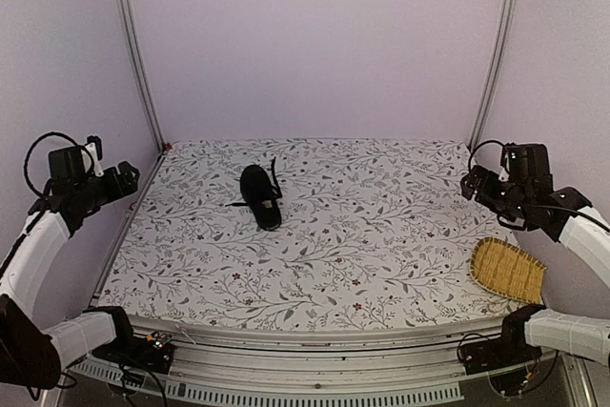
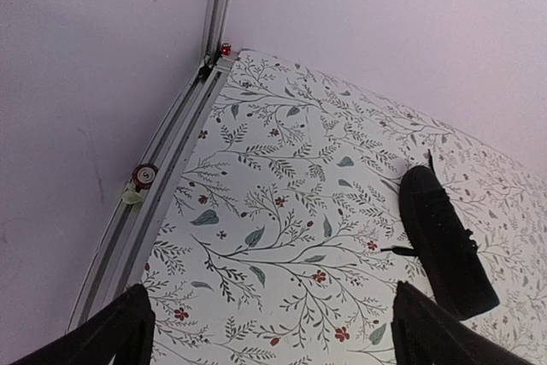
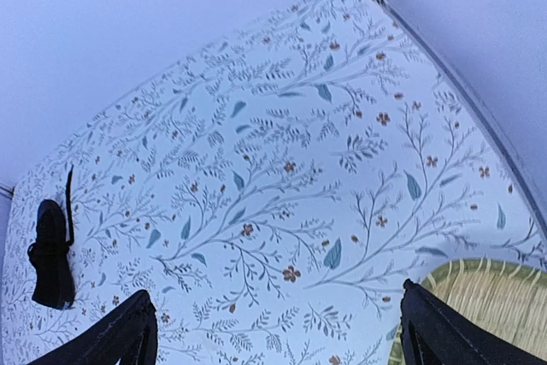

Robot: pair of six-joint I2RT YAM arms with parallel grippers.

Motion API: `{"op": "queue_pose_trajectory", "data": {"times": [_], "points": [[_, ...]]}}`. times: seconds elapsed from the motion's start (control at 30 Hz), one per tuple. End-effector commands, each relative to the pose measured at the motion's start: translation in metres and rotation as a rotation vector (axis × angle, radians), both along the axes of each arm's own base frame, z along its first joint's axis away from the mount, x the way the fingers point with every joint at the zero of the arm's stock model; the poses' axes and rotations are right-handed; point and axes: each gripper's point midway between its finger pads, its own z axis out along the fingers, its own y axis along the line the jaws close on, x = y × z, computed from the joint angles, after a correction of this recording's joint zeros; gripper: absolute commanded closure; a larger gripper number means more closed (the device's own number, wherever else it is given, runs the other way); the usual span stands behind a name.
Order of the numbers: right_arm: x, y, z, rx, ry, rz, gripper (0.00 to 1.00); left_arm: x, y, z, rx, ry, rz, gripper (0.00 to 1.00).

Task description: Tie the shoes

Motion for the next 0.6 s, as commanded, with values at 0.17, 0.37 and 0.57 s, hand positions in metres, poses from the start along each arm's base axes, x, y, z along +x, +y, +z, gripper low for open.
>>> {"op": "queue_pose_trajectory", "data": {"times": [0.17, 0.37, 0.57], "points": [[0.011, 0.021, 0.057, -0.112, -0.271, 0.240, 0.01, 0.002, -0.023, -0.015, -0.175, 0.036, 0.001, 0.03], [0.016, 0.019, 0.044, -0.045, -0.232, 0.185, 0.01, 0.014, -0.138, -0.001, -0.315, 0.024, -0.168, 0.03], [0.015, 0.034, 0.024, 0.056, -0.130, 0.214, 0.01, 0.016, -0.272, -0.030, -0.276, 0.182, -0.318, 0.03]]}}
